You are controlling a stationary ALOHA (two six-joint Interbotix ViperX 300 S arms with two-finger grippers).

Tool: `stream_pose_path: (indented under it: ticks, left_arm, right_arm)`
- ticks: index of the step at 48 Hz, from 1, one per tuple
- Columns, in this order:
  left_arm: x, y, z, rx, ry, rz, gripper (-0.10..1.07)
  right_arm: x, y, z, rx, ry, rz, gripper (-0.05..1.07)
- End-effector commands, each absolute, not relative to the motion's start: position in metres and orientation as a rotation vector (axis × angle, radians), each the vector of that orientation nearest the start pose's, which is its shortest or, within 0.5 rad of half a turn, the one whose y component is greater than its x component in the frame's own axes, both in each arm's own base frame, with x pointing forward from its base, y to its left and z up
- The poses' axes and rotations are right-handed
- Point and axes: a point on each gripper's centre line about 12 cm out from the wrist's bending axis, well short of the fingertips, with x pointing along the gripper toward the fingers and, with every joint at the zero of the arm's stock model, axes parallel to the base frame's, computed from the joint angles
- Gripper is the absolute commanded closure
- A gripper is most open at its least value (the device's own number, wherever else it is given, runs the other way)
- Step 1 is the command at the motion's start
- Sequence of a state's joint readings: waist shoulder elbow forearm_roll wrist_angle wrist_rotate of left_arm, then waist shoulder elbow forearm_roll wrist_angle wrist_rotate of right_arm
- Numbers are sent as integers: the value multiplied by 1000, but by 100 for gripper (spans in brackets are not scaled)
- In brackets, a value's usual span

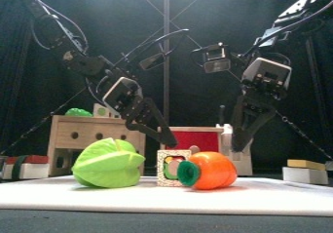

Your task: Grab sushi piece

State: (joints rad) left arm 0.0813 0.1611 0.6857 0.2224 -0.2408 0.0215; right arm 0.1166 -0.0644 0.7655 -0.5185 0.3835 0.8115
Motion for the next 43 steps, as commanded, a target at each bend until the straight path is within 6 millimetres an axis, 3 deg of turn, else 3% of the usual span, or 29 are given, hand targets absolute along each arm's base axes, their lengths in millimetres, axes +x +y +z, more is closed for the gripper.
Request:
stream_pose_path:
  ticks: [1,30,43]
  left_arm:
    - [405,37,127,189,591,-21,2]
    - [412,59,103,174,645,18,2]
    - [411,59,107,177,636,19,2]
  right_arm:
    - [332,18,144,146,977,-221,36]
    - [330,20,141,155,986,-220,36]
    - [324,16,152,170,976,-243,36]
